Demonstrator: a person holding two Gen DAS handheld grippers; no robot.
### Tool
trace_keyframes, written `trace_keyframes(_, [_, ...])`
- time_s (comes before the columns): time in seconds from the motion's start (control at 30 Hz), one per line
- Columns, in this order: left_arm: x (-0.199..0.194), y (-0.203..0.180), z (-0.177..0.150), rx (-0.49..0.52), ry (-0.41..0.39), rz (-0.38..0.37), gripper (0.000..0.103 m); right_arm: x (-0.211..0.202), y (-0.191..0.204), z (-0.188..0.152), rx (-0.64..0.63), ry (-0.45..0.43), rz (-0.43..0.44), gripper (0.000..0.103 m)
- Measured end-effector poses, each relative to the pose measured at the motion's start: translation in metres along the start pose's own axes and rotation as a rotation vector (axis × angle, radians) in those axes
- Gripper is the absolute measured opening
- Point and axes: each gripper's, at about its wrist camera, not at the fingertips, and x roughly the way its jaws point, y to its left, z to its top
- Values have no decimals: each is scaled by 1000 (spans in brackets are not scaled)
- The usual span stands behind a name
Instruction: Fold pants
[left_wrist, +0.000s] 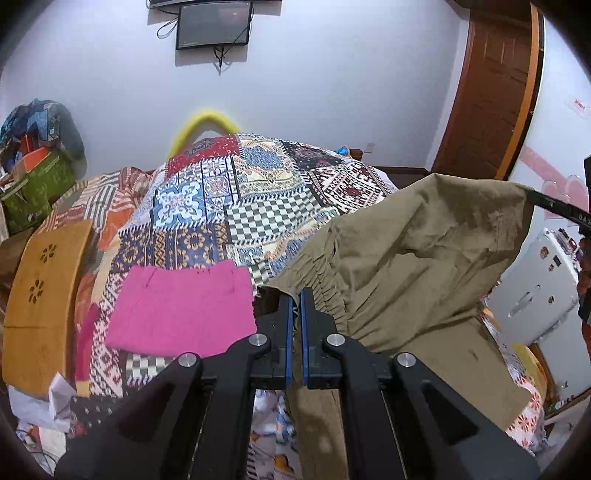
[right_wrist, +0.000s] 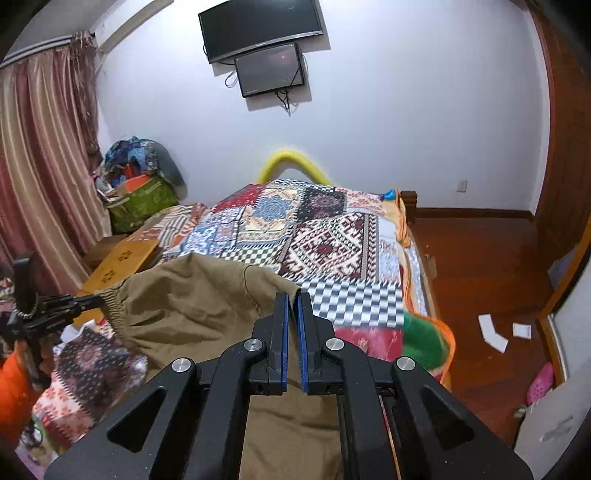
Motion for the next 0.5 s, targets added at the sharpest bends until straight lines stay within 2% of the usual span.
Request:
trace_keyframes(0.27, [-25, -12, -40, 9, 21, -25, 3, -29, 10, -33, 20, 19, 23, 4])
trace_keyframes(0.5, [-35, -25, -76, 34, 57, -26, 3, -44, 17, -79, 54, 67, 34, 4])
